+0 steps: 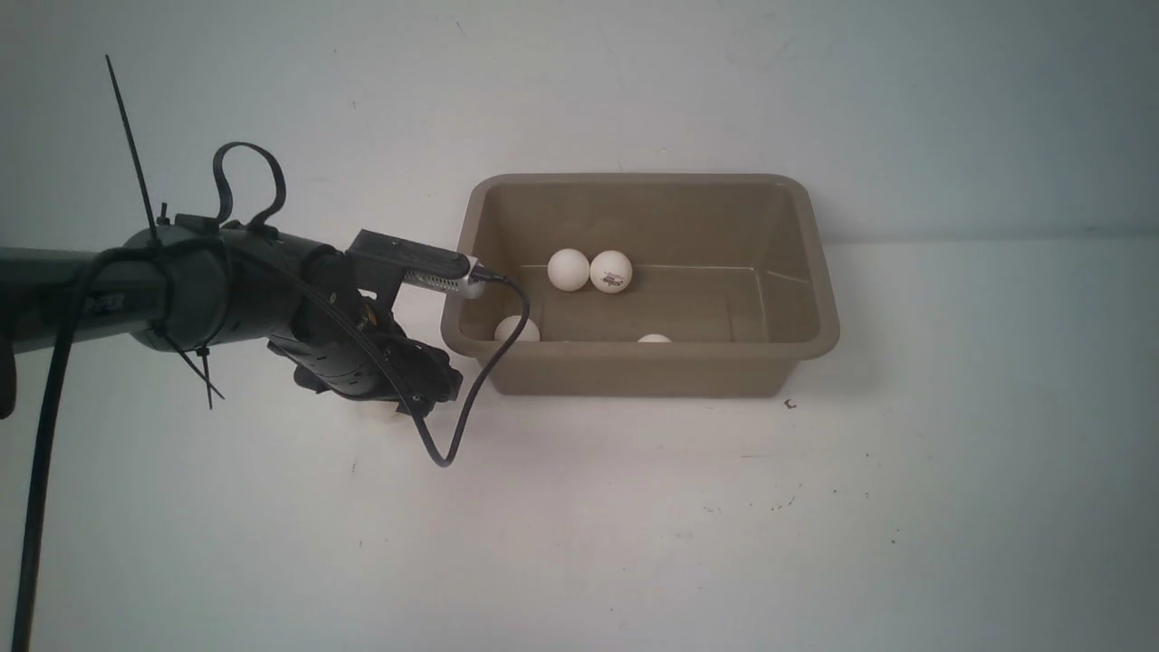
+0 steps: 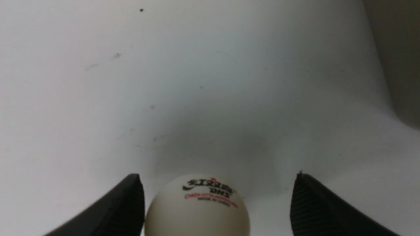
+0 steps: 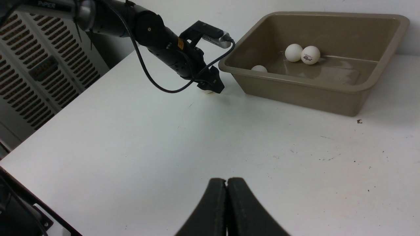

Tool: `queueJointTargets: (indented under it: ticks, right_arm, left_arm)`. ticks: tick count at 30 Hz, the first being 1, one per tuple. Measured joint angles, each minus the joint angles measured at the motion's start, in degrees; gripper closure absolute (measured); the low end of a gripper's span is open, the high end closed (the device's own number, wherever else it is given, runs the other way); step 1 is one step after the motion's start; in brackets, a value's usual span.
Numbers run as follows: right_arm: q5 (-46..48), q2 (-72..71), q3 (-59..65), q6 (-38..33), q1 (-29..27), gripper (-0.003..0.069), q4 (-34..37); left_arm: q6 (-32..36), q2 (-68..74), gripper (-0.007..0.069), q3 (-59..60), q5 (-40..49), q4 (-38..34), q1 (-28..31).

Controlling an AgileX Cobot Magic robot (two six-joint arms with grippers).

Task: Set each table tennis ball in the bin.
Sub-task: Use the left arm to clamp the table tennis ball closest to it, then use the left arm to put the table tennis ball into the box

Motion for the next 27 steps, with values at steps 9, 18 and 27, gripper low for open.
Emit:
queueJointTargets:
  ticks: [9, 18, 27]
  right_arm:
    - [0.0, 0.0, 0.0, 0.0, 0.0, 0.067, -0.87]
    - [0.22, 0.0, 0.0, 0.0, 0.0, 0.067, -0.92]
    - [0.22, 0.0, 0.0, 0.0, 0.0, 0.067, -2.57]
  left_arm:
    - [-0.22, 0.0, 0.0275, -0.27, 2.48, 0.31, 0.0]
    - [-7.96, -10.49, 0.027, -0.77, 4.41, 7.52, -0.69]
    - [-3.74, -14.11, 0.027, -9.05, 1.5, 7.78, -12.18]
